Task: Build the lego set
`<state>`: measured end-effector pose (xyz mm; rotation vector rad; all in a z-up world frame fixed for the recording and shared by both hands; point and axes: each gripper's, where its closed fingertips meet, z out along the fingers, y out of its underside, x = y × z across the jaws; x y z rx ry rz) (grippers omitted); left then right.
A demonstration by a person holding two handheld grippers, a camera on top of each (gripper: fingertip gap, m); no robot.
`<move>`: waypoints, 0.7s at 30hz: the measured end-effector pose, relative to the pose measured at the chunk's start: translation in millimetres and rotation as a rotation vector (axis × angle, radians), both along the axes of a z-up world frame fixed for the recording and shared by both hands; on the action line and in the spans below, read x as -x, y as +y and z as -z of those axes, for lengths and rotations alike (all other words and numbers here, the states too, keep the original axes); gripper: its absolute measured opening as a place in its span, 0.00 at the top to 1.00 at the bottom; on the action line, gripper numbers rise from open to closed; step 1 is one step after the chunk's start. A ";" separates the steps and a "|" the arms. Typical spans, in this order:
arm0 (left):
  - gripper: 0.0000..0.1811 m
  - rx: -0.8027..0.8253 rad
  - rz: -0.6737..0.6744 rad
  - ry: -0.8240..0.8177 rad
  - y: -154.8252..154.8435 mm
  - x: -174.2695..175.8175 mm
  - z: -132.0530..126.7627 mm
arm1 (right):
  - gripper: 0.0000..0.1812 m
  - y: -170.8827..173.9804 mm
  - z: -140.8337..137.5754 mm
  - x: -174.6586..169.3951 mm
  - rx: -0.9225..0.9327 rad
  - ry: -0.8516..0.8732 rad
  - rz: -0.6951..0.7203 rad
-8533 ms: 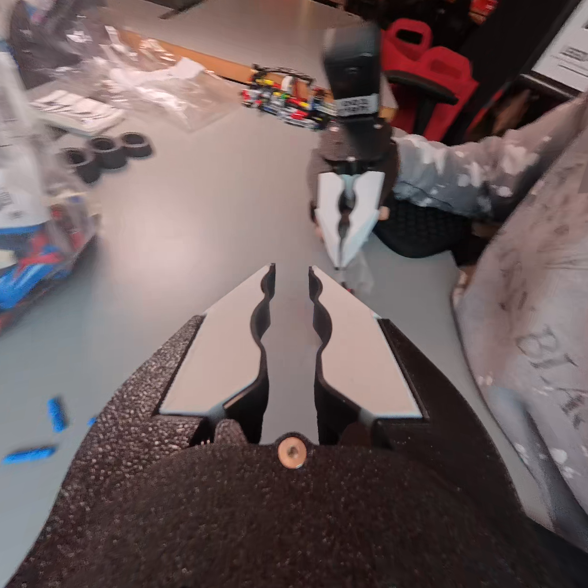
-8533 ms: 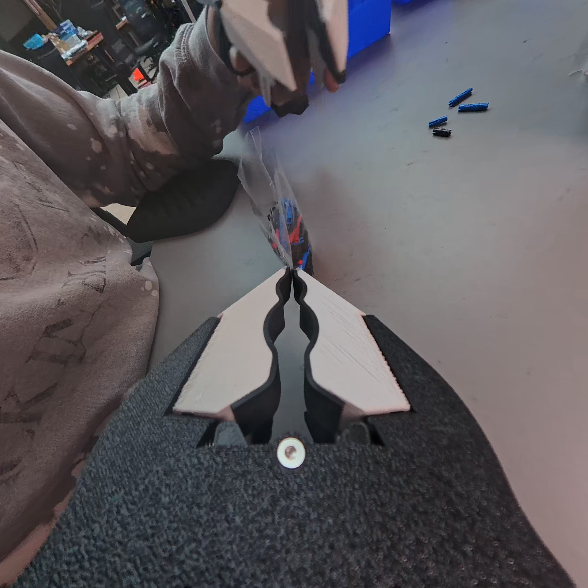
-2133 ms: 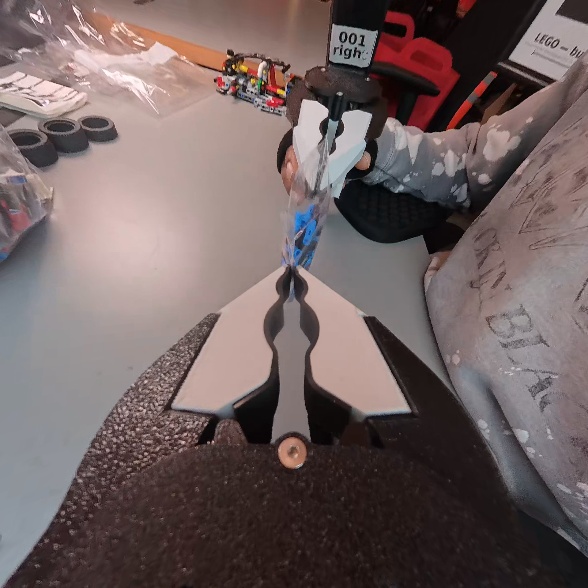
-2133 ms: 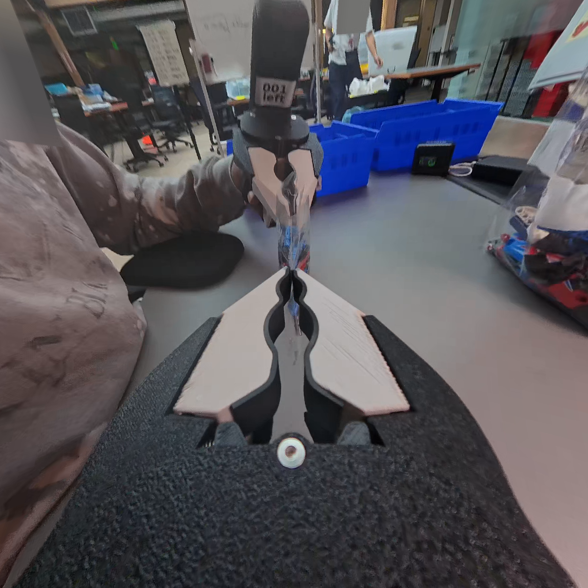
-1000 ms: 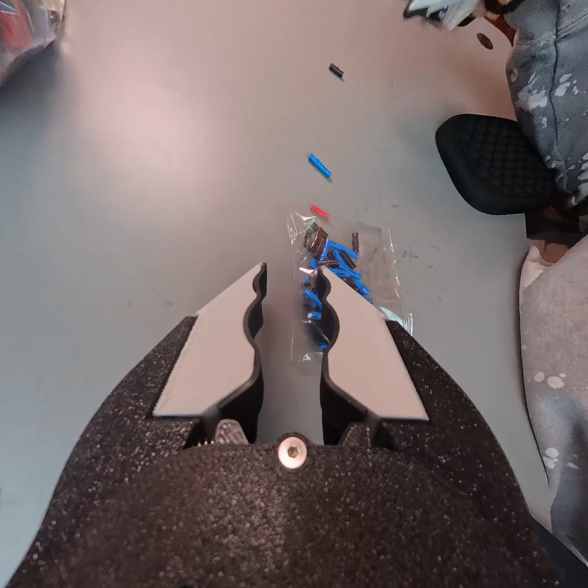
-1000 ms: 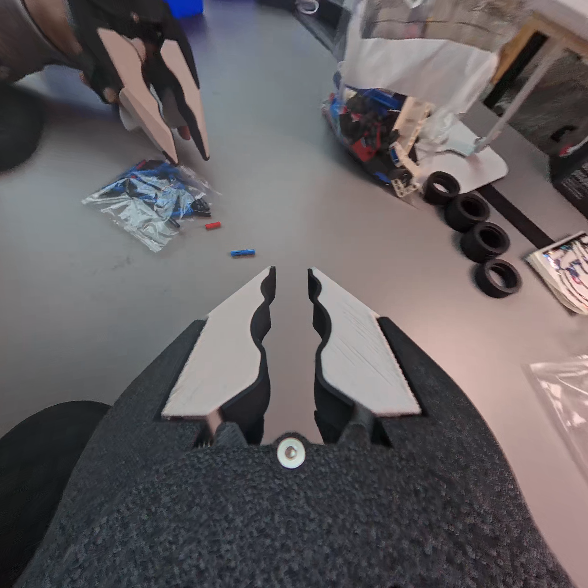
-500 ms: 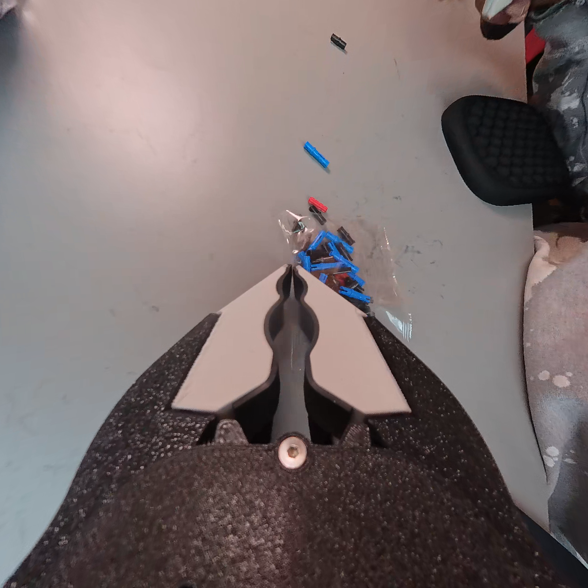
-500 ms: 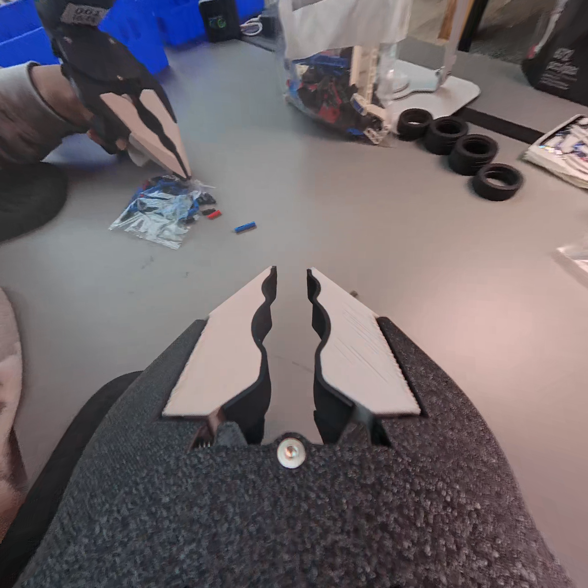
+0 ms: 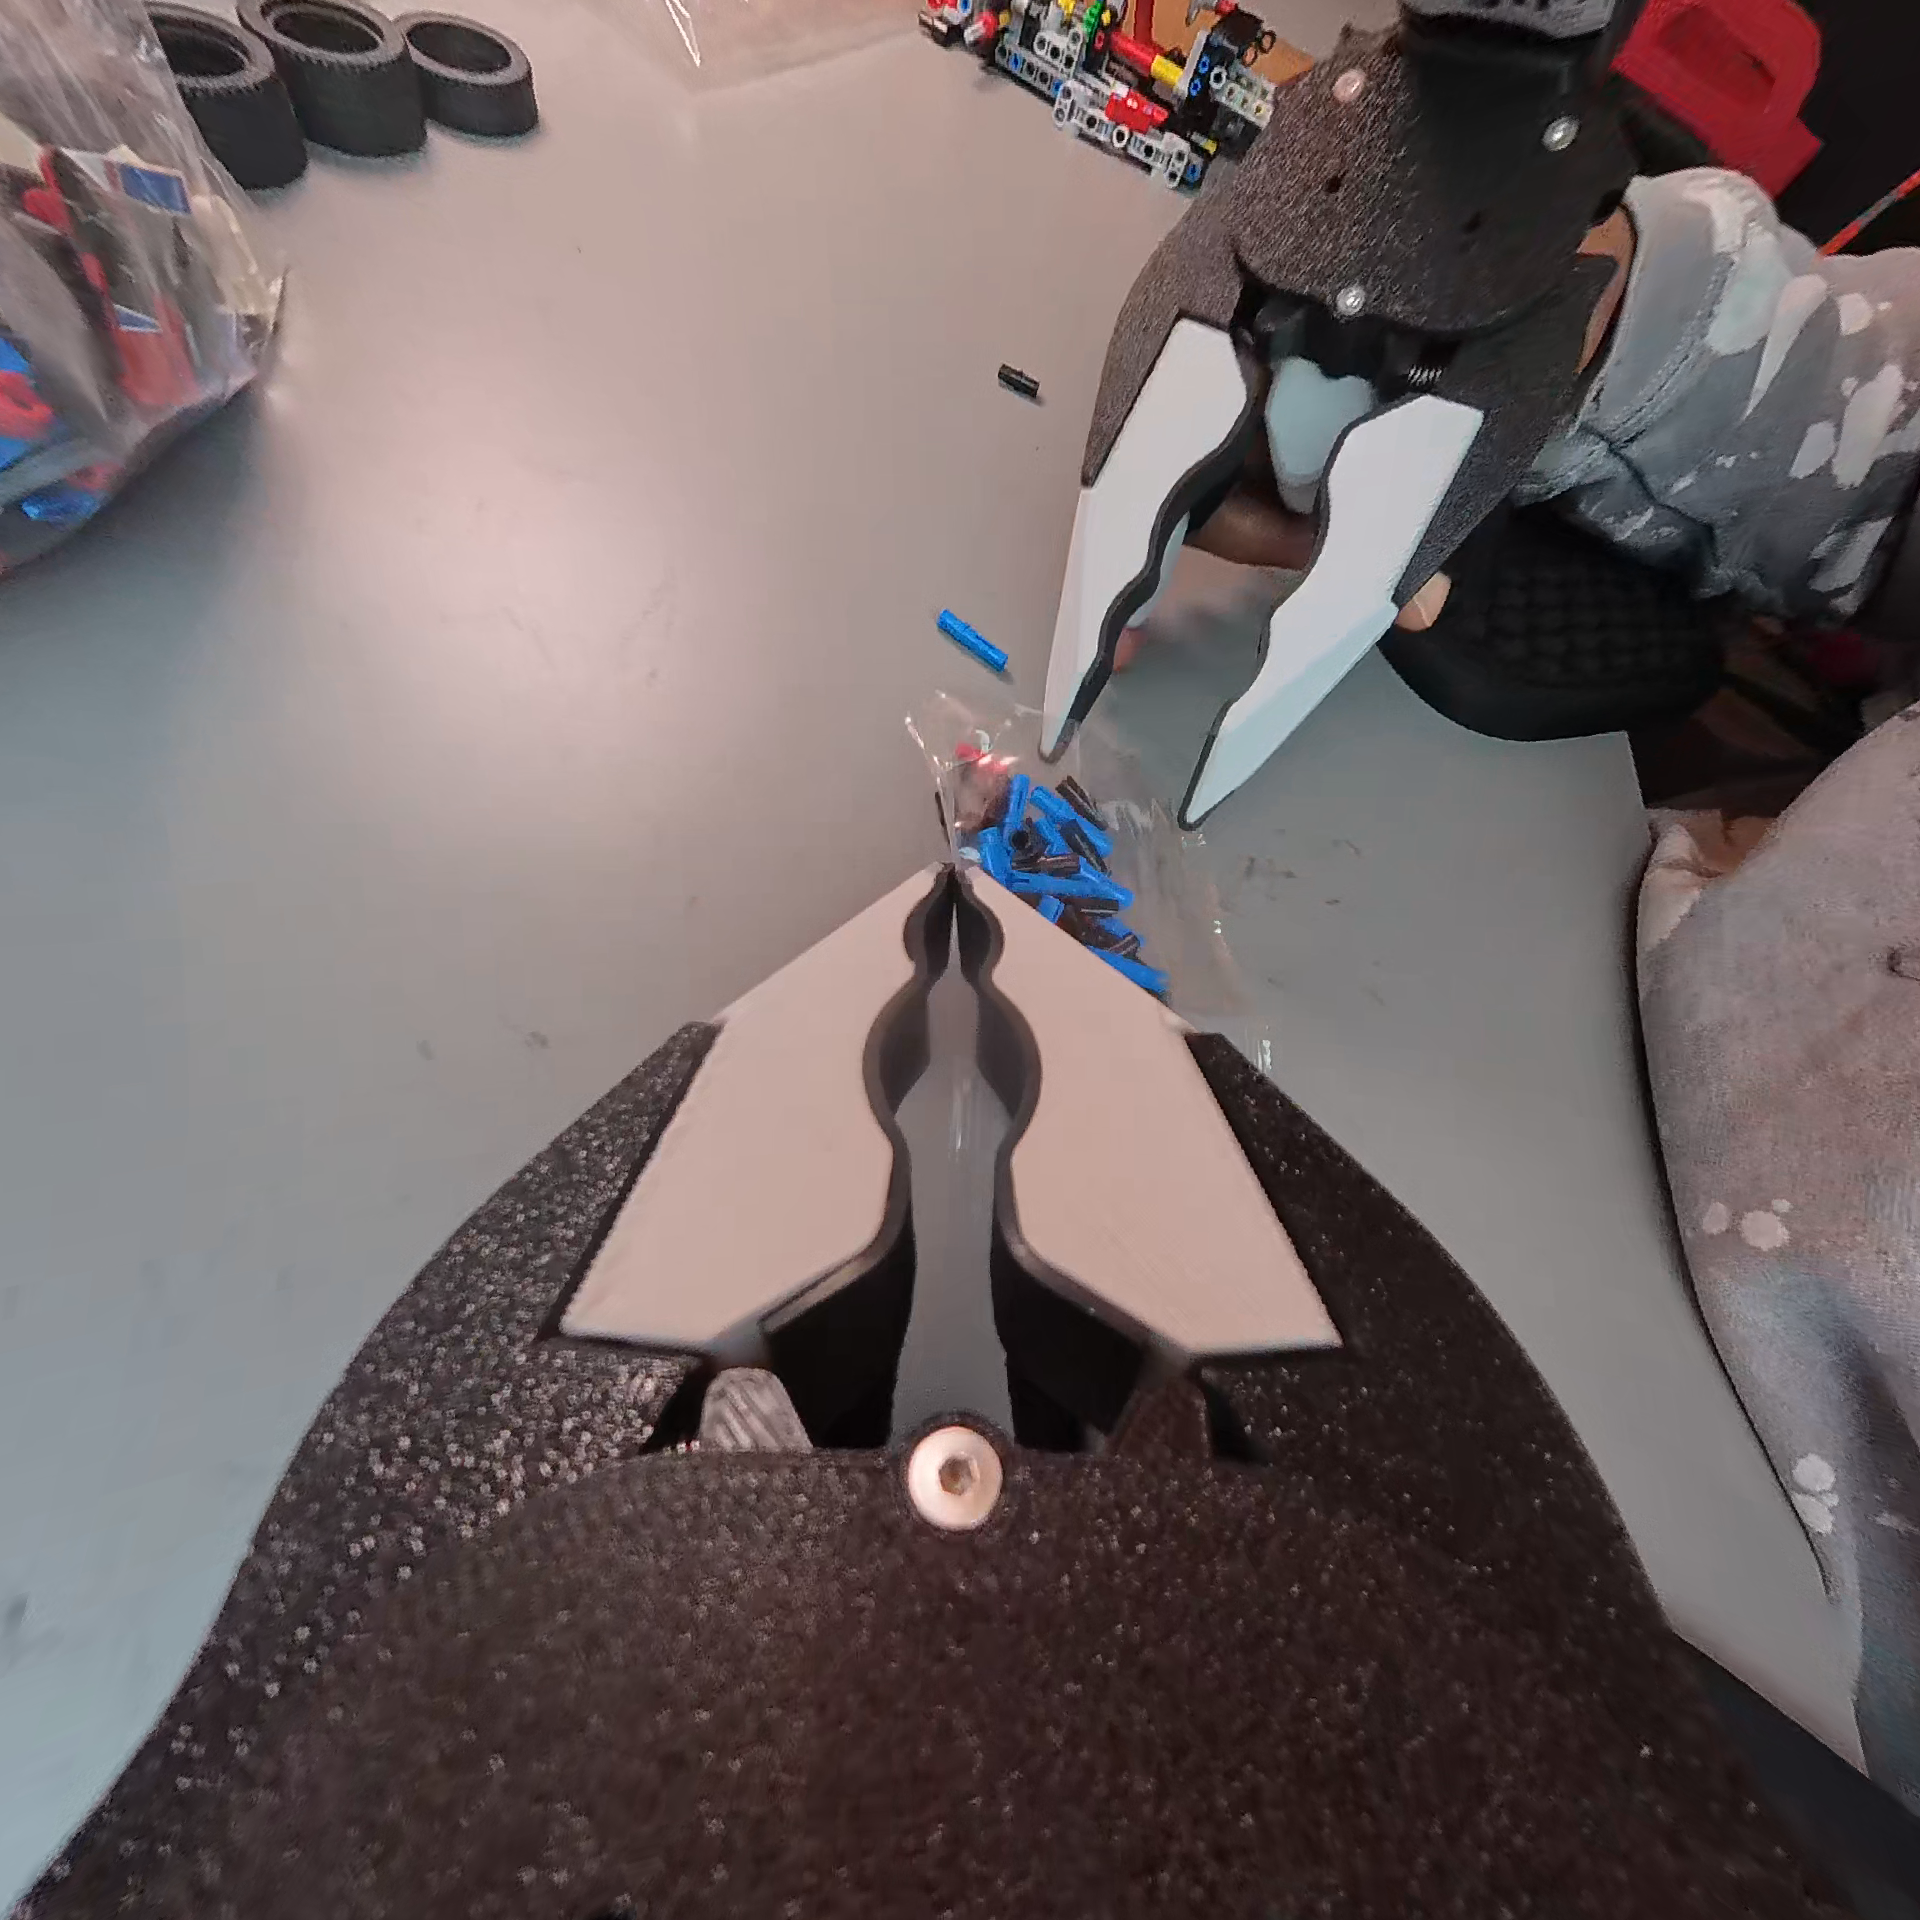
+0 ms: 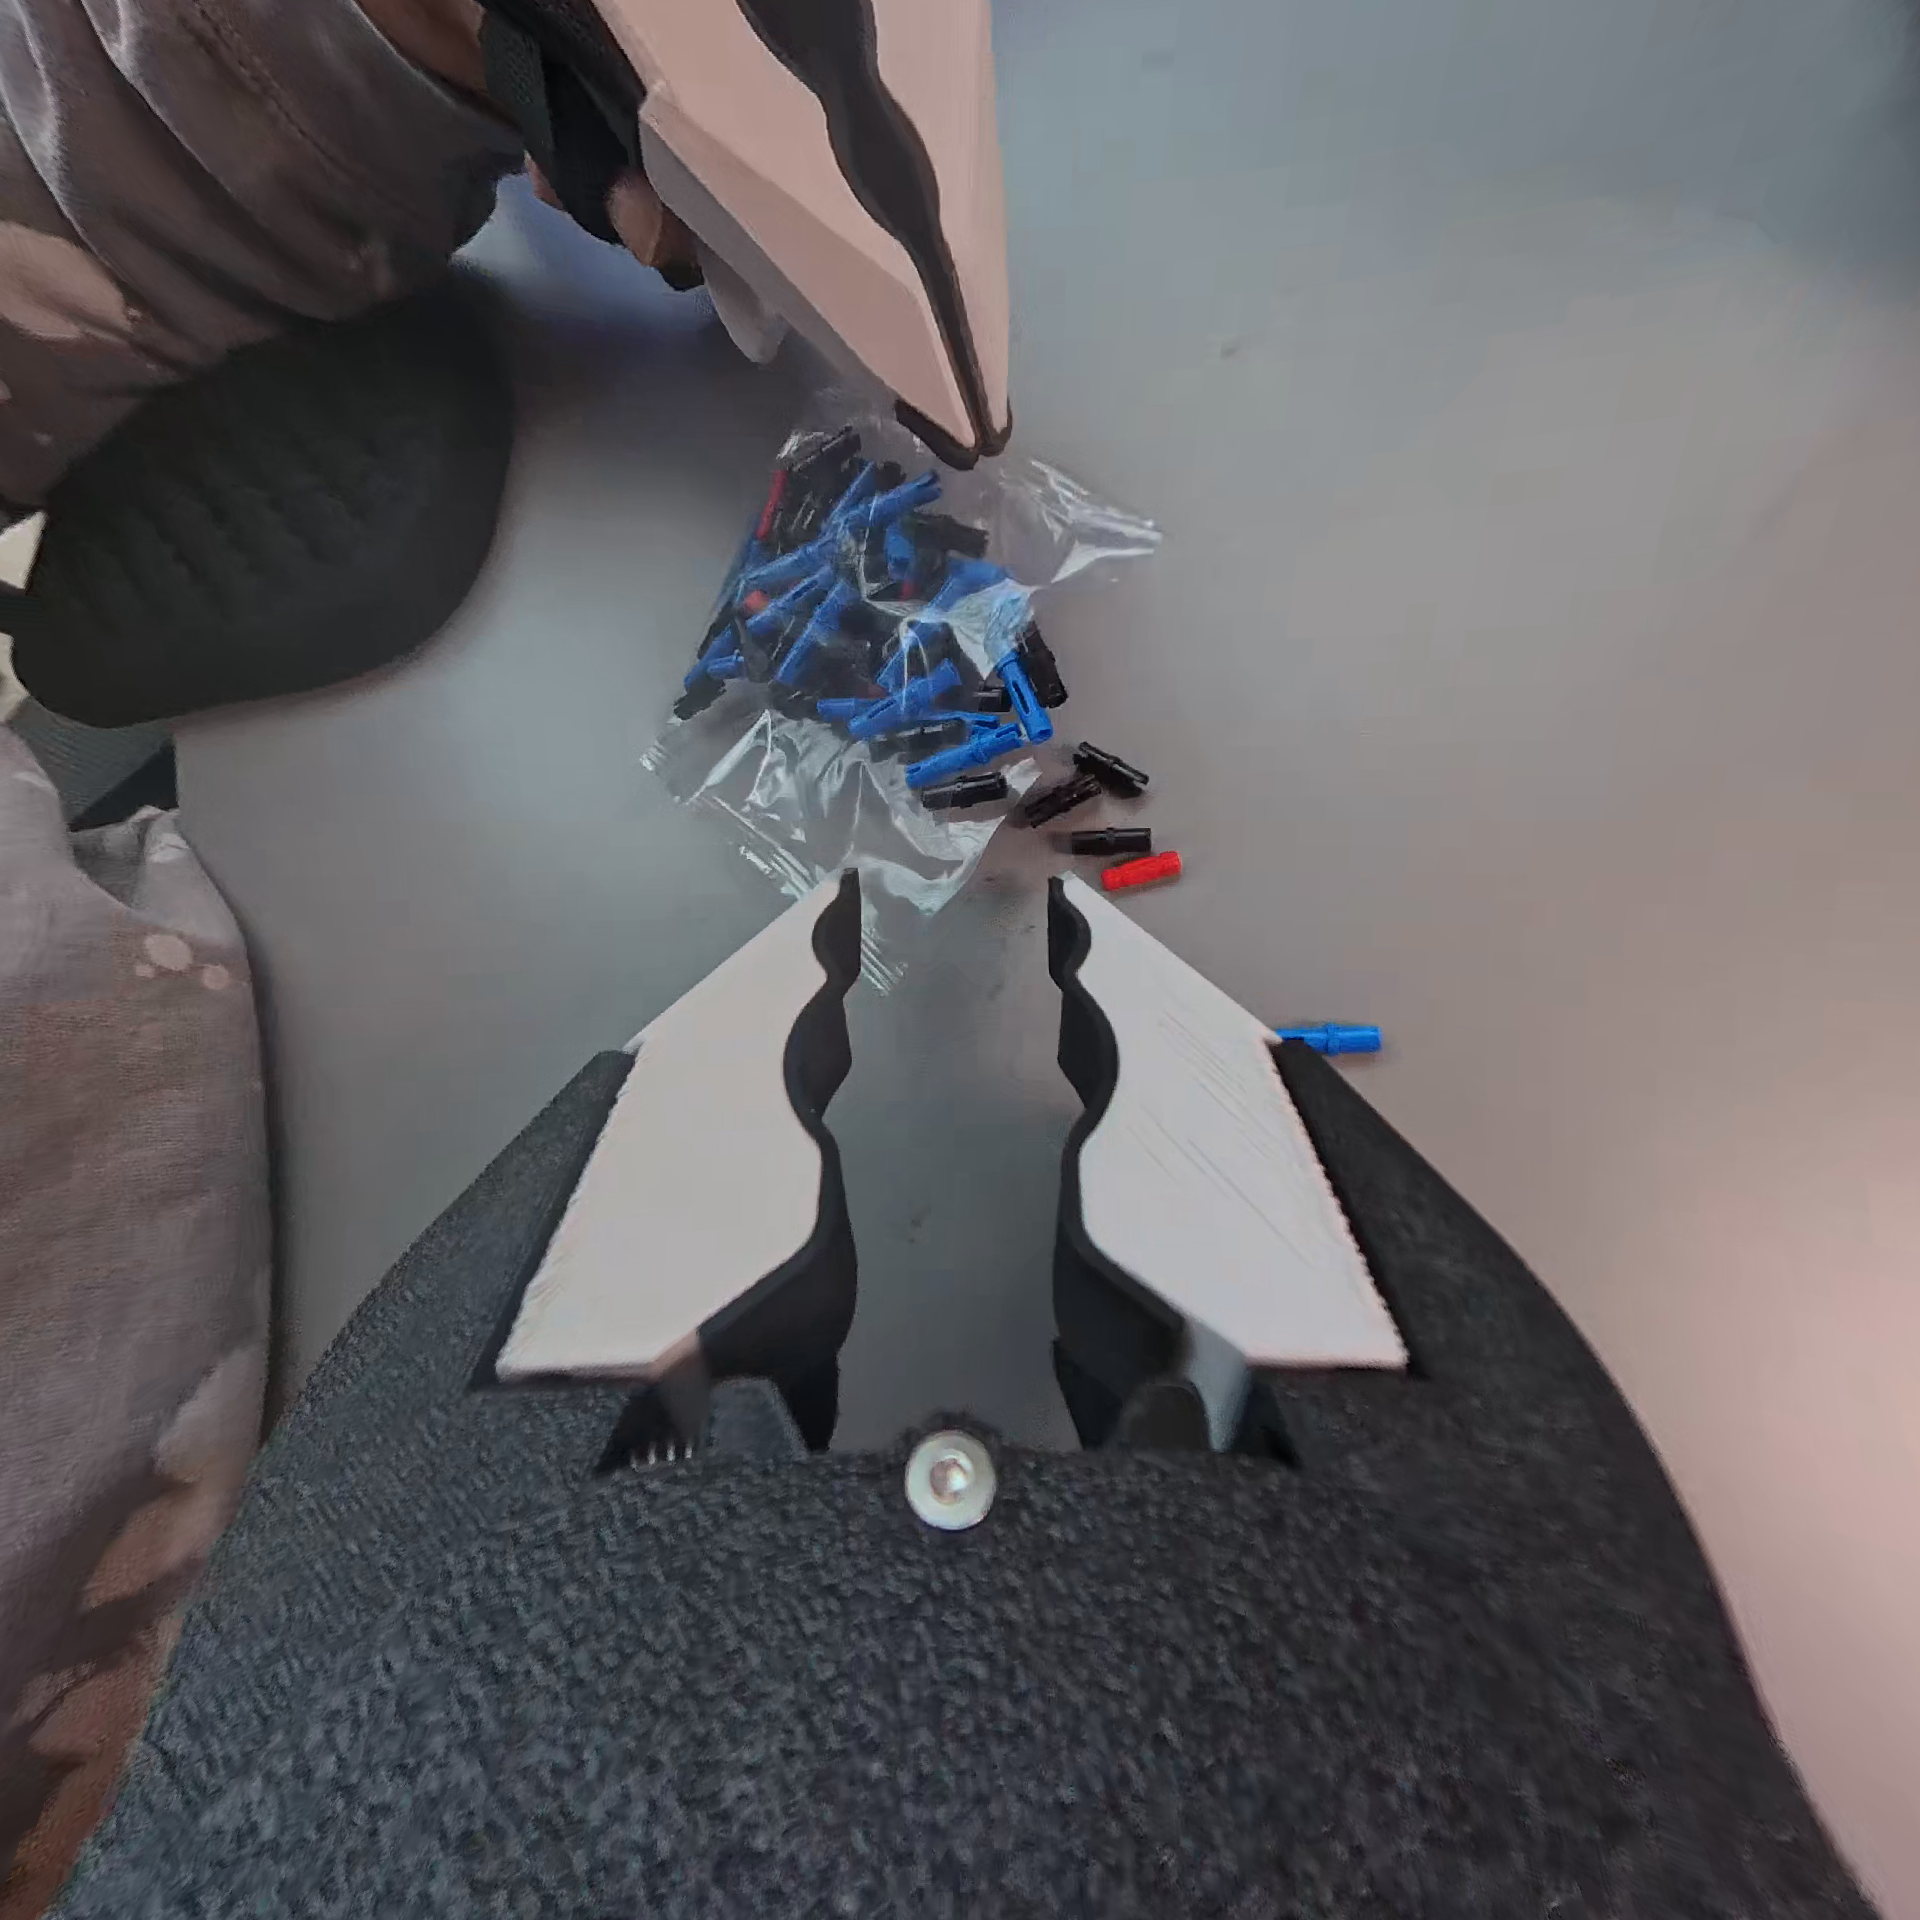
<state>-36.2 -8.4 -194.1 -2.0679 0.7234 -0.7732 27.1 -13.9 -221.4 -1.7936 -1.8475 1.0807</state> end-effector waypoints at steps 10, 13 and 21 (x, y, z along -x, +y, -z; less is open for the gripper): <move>0.99 -0.131 0.103 -0.208 -26.5 -4.1 -44.1 | 1.00 -5.5 -61.6 -8.5 -0.005 0.173 -0.155; 0.93 -0.099 0.202 -0.188 -43.3 -14.2 -38.0 | 1.00 -3.9 -79.2 -16.0 -0.135 0.144 -0.237; 0.77 -0.110 0.164 -0.044 -33.5 -14.6 -18.0 | 1.00 -18.9 -75.8 -19.8 -0.318 0.127 -0.405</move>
